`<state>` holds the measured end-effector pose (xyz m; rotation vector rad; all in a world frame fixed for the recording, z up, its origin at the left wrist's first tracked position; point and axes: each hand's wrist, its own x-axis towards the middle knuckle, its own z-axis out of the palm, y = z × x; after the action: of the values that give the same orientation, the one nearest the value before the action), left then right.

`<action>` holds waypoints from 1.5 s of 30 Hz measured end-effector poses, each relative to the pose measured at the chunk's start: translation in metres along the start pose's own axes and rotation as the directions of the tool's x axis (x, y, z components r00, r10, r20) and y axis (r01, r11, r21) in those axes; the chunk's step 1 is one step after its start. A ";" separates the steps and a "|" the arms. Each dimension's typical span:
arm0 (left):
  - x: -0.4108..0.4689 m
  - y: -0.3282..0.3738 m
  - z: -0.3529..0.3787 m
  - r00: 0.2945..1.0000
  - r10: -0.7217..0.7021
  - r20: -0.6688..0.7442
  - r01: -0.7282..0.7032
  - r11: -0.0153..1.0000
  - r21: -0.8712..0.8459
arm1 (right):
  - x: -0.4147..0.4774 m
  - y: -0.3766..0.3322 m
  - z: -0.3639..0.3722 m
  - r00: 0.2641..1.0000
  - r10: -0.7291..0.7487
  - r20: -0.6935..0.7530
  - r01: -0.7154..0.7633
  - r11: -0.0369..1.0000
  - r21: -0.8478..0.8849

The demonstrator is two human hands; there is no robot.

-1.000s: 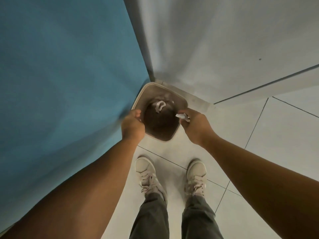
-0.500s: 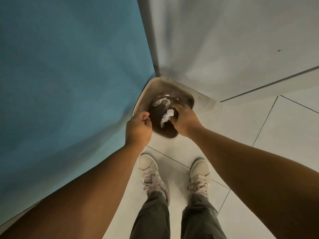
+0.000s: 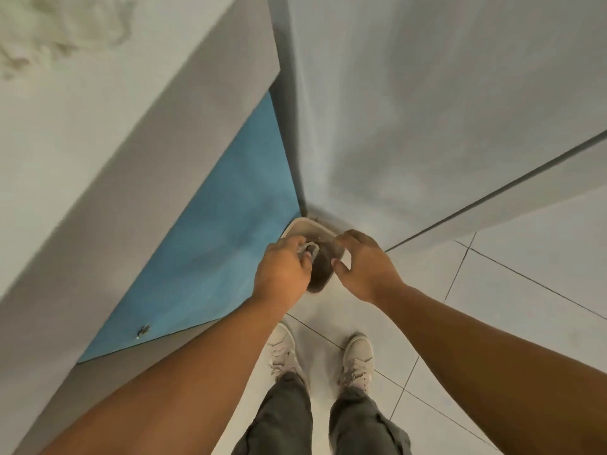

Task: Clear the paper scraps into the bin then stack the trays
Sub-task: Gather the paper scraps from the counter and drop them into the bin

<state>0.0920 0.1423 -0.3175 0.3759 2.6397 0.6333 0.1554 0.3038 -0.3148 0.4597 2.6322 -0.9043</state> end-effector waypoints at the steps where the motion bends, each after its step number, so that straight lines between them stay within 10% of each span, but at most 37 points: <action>1: -0.007 0.015 -0.016 0.999 0.034 -0.022 -0.034 0.999 0.008 | -0.008 -0.012 -0.018 0.999 -0.033 -0.023 0.032 0.999 -0.007; 13: -0.092 0.122 -0.192 0.954 0.081 -0.287 -0.118 0.986 -0.115 | -0.064 -0.134 -0.194 0.928 -0.313 -0.200 0.320 0.947 0.002; 26: -0.153 0.066 -0.311 0.800 -0.027 -0.600 -0.026 0.996 -0.080 | -0.080 -0.267 -0.208 0.758 -0.646 -0.087 0.647 0.762 -0.018; 33: -0.169 -0.024 -0.326 0.847 -0.150 -0.511 0.217 0.973 0.075 | -0.078 -0.325 -0.163 0.697 -0.716 0.031 0.717 0.697 -0.024; 40: -0.167 -0.075 -0.335 0.911 0.070 -0.407 0.048 0.961 0.272 | -0.054 -0.364 -0.138 0.689 -0.718 0.094 0.724 0.684 -0.088; 45: -0.152 -0.096 -0.360 0.886 0.106 -0.451 -0.061 0.992 0.113 | -0.029 -0.399 -0.127 0.700 -0.710 0.073 0.712 0.687 -0.147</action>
<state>0.0531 -0.1272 -0.0217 0.4122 3.1281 0.6941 -0.0018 0.0808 0.0039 -0.6842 2.8562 -0.8484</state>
